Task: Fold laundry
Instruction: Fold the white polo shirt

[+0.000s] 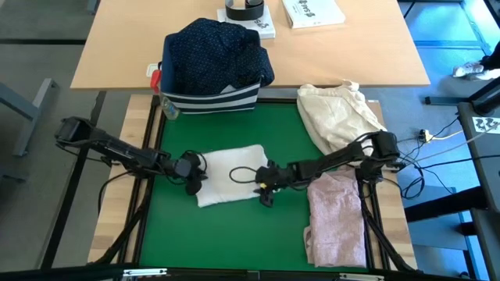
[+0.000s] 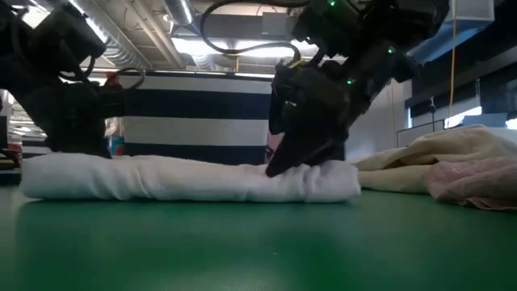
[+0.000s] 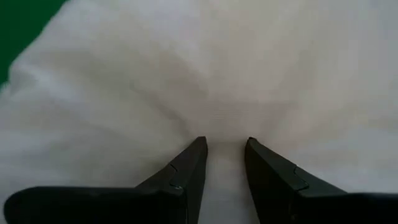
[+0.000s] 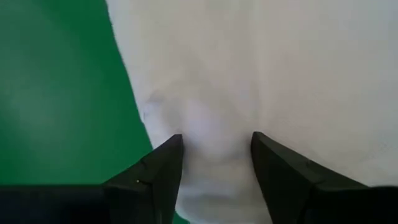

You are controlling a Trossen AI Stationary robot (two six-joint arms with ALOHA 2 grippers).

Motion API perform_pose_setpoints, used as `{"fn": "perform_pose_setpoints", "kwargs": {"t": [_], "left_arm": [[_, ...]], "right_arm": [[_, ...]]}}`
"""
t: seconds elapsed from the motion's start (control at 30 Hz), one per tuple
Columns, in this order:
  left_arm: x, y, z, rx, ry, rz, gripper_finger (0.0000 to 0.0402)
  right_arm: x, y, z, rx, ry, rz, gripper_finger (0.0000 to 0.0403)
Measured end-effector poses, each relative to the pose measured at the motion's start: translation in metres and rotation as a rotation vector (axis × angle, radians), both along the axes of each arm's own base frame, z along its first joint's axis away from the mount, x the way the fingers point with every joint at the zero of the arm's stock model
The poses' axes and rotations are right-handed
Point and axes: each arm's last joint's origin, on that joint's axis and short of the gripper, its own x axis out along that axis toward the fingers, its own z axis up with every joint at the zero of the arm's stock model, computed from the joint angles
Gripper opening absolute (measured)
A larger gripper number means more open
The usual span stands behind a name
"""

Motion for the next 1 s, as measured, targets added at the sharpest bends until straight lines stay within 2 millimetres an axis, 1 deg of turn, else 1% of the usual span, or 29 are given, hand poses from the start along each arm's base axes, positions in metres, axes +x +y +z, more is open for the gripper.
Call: {"fn": "perform_pose_setpoints", "kwargs": {"t": [0.07,0.17,0.23,0.3,0.37,0.43,0.53,0.63,0.77,0.9,1.0], "left_arm": [[0.001,-0.004,0.001,-0.092,-0.021,-0.032,0.011],[0.009,-0.013,0.013,-0.21,-0.07,-0.143,0.011],[0.019,-0.017,0.031,-0.278,-0.128,-0.214,0.011],[0.027,-0.021,0.051,-0.316,-0.195,-0.278,0.011],[0.031,-0.022,0.066,-0.314,-0.218,-0.321,0.011],[0.033,-0.022,0.079,-0.279,-0.232,-0.347,0.011],[0.037,-0.017,0.095,-0.208,-0.244,-0.36,0.011],[0.04,-0.008,0.102,-0.158,-0.237,-0.323,0.011],[0.042,0.007,0.105,-0.107,-0.248,-0.268,0.0114],[0.045,0.024,0.096,0.029,-0.182,-0.173,0.0137],[0.046,0.036,0.084,0.134,-0.071,-0.11,0.0151]], "right_arm": [[-0.004,0.007,0.001,0.023,0.029,0.028,0.0193],[-0.011,0.015,0.013,0.064,0.034,0.055,0.0193],[-0.017,0.016,0.03,0.094,0.012,0.05,0.0193],[-0.024,0.015,0.051,0.137,-0.027,0.027,0.0193],[-0.031,0.013,0.071,0.194,-0.057,-0.001,0.0193],[-0.036,0.011,0.083,0.259,-0.079,-0.041,0.0193],[-0.04,0.011,0.094,0.372,-0.092,-0.127,0.0194],[-0.041,0.014,0.093,0.494,-0.047,-0.227,0.0206],[-0.041,0.036,0.086,0.627,0.007,-0.306,0.0241],[-0.041,0.065,0.071,0.736,0.058,-0.401,0.0267],[-0.038,0.079,0.052,0.771,0.097,-0.496,0.0275]]}}
